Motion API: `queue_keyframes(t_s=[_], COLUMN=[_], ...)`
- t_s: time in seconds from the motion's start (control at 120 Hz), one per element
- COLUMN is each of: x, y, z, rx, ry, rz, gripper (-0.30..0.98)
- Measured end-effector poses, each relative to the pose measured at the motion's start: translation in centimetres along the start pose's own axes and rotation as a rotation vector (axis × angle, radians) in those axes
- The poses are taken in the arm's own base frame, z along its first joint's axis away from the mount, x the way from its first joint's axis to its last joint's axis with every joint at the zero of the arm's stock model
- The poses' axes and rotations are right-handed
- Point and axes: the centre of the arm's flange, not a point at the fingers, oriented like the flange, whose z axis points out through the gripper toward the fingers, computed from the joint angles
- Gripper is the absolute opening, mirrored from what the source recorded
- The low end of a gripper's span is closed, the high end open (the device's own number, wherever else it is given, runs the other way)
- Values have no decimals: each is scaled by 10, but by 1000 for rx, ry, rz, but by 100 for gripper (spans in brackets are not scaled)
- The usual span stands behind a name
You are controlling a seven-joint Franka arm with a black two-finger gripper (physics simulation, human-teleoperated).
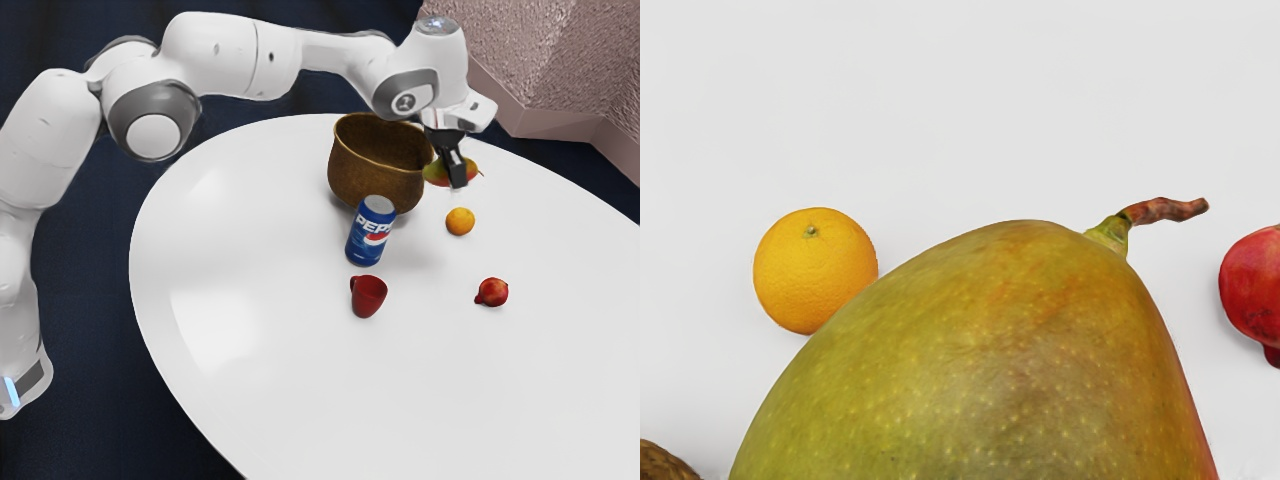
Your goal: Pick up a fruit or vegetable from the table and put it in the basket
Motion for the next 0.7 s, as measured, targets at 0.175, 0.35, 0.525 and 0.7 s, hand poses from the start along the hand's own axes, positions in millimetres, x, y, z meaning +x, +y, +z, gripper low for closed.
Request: queue_keyframes(t_s=[0.175, 0.35, 0.525, 0.7], x=[-15, -47, -59, -56], y=[-67, -154, -188, -193], z=[-55, -51, -23, -19], rx=[94, 152, 168, 174], ry=[17, -28, -66, -61], rz=[-72, -175, -192, -172], gripper=[38, 39, 38, 38])
